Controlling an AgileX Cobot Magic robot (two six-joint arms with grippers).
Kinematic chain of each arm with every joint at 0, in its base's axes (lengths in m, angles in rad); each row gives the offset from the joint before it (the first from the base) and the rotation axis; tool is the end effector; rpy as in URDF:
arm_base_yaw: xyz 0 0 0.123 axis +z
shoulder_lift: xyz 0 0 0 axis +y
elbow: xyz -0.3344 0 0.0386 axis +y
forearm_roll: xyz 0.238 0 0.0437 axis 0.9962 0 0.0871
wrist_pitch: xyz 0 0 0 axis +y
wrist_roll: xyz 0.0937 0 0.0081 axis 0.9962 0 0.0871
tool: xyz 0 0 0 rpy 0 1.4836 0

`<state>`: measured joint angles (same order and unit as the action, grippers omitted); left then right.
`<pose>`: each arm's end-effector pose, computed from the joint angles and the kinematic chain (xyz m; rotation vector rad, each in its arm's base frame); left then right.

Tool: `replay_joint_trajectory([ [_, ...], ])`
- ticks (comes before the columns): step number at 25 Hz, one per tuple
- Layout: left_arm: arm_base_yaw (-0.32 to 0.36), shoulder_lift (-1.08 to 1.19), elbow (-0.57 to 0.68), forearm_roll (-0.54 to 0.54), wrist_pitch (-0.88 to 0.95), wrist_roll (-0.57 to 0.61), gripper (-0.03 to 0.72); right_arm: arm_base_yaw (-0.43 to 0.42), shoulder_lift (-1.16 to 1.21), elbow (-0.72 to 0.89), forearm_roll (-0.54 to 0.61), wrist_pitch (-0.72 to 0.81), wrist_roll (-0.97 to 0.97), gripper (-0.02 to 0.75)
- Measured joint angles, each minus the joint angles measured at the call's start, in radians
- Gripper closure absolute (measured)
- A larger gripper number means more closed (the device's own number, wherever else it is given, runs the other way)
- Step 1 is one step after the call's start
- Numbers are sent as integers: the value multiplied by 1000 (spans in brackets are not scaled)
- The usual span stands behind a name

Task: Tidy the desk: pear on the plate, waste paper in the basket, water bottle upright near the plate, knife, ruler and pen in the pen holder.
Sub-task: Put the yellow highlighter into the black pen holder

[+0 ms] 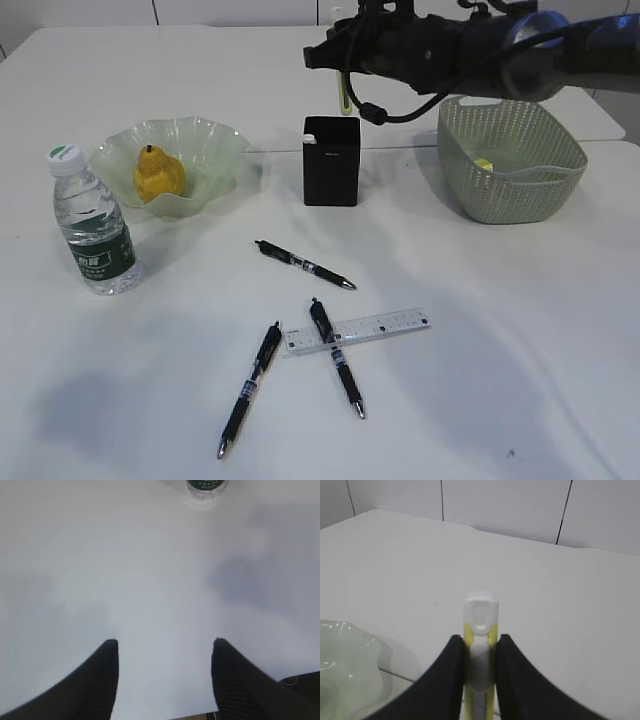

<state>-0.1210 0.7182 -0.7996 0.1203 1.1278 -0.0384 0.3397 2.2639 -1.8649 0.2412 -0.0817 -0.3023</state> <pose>0.0619 0.0028 0.3586 0.1259 2.5183 0.0939 0.5391 0.1886 0.2816 -0.3467 1.7733 0.1804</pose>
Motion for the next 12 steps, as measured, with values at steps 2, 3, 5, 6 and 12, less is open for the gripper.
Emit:
replay_joint_trajectory([
  [2, 0, 0, 0, 0, 0, 0, 276, 0, 14, 0, 0, -6, -2, 560],
  [3, 0, 0, 0, 0, 0, 0, 276, 0, 20, 0, 0, -11, -2, 560],
  [5, 0, 0, 0, 0, 0, 0, 276, 0, 35, 0, 0, -16, -2, 560],
  [6, 0, 0, 0, 0, 0, 0, 277, 2, 43, 0, 0, -17, -2, 560],
  [12, 0, 0, 0, 0, 0, 0, 281, 21, 87, 0, -2, -67, -2, 560],
])
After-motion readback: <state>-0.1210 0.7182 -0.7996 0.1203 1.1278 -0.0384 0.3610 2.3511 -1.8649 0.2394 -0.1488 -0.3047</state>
